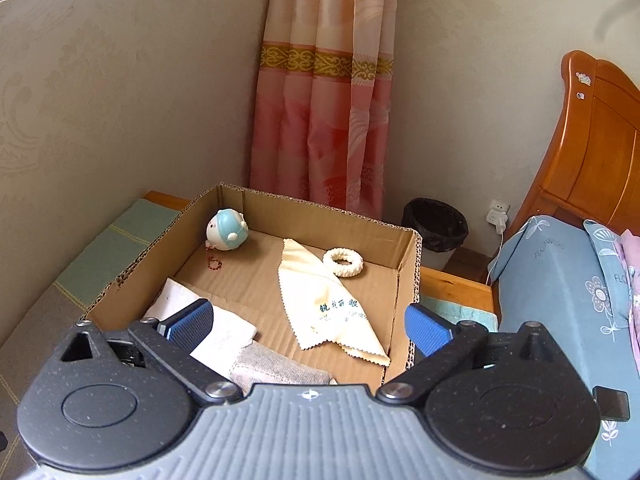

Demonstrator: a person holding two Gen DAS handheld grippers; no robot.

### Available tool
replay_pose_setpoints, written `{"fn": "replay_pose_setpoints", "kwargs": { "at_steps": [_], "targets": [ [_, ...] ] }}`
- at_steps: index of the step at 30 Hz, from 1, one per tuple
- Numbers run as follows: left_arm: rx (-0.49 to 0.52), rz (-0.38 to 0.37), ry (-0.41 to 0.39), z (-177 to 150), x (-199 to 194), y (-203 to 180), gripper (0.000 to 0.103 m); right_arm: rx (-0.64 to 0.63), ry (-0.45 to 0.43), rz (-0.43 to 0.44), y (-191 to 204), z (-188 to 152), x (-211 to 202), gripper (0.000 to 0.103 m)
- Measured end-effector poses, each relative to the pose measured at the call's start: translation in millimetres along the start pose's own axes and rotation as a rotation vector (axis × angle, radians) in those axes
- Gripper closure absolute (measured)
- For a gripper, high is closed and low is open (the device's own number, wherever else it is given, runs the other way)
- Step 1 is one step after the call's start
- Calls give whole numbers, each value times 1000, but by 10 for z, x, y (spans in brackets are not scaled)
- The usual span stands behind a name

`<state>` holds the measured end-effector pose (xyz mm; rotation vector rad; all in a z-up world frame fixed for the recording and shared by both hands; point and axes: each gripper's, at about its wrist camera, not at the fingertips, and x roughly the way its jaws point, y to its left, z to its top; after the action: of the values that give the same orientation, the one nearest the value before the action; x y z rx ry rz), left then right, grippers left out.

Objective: Organize soft objects
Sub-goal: 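Move both tools back to the items beside the box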

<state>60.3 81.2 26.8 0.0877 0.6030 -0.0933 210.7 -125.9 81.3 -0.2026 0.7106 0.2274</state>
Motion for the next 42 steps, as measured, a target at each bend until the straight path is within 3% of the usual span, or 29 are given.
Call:
{"fn": "replay_pose_setpoints", "kwargs": {
  "at_steps": [11, 27, 42],
  "targets": [
    [5, 3, 1, -4, -33, -35, 1, 24, 40, -19, 23, -317, -147, 0],
    [43, -18, 30, -40, -49, -209, 1, 108, 211, -74, -170, -1090, 25, 0],
    [77, -32, 94, -32, 146, -419, 1, 121, 242, -34, -159, -1512, -104, 0]
  ]
}}
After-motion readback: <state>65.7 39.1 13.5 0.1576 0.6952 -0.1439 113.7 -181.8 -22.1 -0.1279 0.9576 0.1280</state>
